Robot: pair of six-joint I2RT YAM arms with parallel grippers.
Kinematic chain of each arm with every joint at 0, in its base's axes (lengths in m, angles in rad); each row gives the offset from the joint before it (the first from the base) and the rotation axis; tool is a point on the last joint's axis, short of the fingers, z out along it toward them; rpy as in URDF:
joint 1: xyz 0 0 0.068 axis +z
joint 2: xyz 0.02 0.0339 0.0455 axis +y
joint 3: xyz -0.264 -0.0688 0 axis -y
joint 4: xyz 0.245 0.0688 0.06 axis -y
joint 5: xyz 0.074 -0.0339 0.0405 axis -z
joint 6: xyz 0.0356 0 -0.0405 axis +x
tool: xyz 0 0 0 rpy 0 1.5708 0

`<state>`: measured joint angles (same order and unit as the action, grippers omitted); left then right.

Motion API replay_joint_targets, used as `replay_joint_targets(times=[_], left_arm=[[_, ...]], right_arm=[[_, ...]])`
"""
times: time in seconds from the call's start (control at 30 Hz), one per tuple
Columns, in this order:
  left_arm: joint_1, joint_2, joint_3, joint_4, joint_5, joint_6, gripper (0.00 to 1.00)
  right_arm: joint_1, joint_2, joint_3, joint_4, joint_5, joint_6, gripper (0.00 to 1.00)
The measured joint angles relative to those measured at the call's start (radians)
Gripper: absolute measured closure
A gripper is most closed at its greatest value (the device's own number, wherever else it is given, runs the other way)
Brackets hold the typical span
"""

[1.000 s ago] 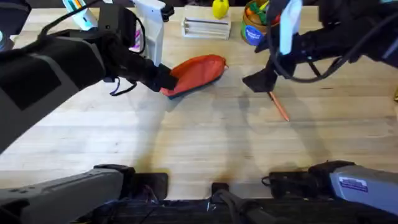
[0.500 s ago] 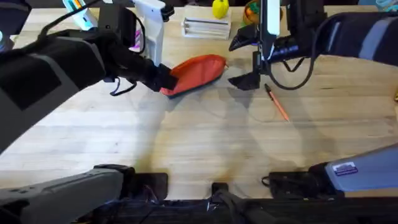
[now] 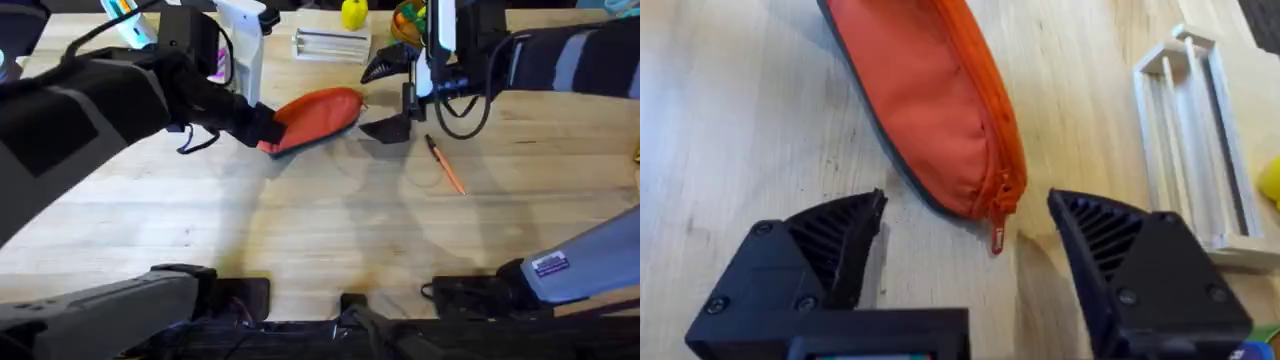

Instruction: Unzip the bag, pick up the pens from the table one at a time and place them inside, then zip the bag closed.

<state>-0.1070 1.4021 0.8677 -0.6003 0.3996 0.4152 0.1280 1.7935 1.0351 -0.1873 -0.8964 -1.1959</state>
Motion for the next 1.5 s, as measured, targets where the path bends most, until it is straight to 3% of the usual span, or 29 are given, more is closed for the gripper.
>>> replay_joint_targets(times=[0.5,0.7,0.87,1.03,1.23,1.5], left_arm=[[0.000,0.000,0.000,0.002,-0.001,0.000,0.950],[0.000,0.000,0.000,0.002,-0.001,0.000,0.953],[0.000,0.000,0.000,0.003,-0.001,0.000,0.954],[0.000,0.000,0.000,0.003,-0.001,0.000,0.955],[0.000,0.000,0.000,0.003,-0.001,0.000,0.957],[0.000,0.000,0.000,0.003,-0.002,0.000,0.958]], right_arm=[[0.001,0.000,0.000,0.033,0.087,0.013,0.036],[0.026,0.000,0.000,0.084,0.092,0.014,0.231],[0.050,0.013,0.000,0.084,0.096,0.014,0.480],[0.039,0.021,0.000,0.090,0.096,0.014,0.659],[0.005,0.021,0.000,0.086,0.095,0.017,0.948],[0.000,0.021,0.000,0.085,0.096,0.017,0.973]])
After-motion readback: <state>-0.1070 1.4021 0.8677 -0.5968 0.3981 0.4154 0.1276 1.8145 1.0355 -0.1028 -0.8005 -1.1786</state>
